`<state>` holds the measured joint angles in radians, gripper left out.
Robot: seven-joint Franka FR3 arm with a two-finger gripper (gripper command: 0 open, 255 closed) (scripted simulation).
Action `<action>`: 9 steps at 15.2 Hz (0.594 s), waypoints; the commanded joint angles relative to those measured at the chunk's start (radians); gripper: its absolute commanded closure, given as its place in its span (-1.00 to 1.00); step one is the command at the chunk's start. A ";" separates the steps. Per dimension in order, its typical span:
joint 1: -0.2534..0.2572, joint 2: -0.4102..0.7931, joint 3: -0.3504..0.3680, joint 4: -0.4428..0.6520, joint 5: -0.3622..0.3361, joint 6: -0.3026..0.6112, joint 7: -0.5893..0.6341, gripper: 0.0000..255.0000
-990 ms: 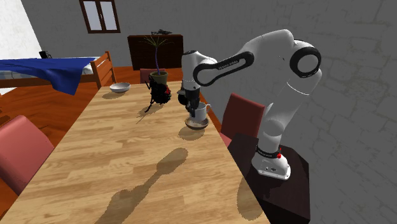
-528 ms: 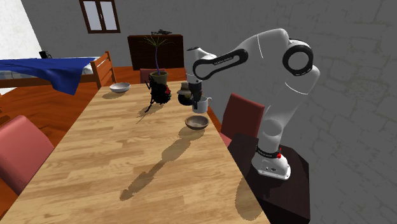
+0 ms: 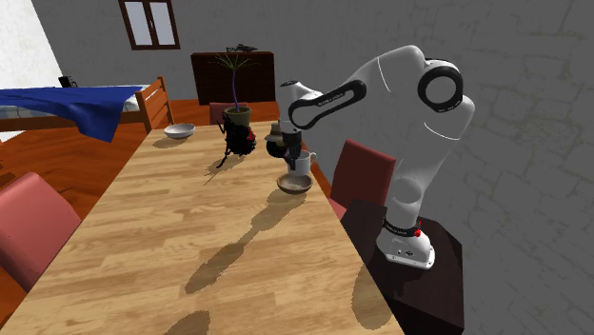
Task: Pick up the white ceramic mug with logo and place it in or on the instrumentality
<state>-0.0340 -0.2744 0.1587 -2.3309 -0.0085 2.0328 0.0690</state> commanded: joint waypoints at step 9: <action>-0.001 0.047 0.005 -0.071 -0.008 0.119 0.011 1.00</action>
<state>-0.0352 -0.2280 0.1638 -2.3997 -0.0161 2.1474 0.0797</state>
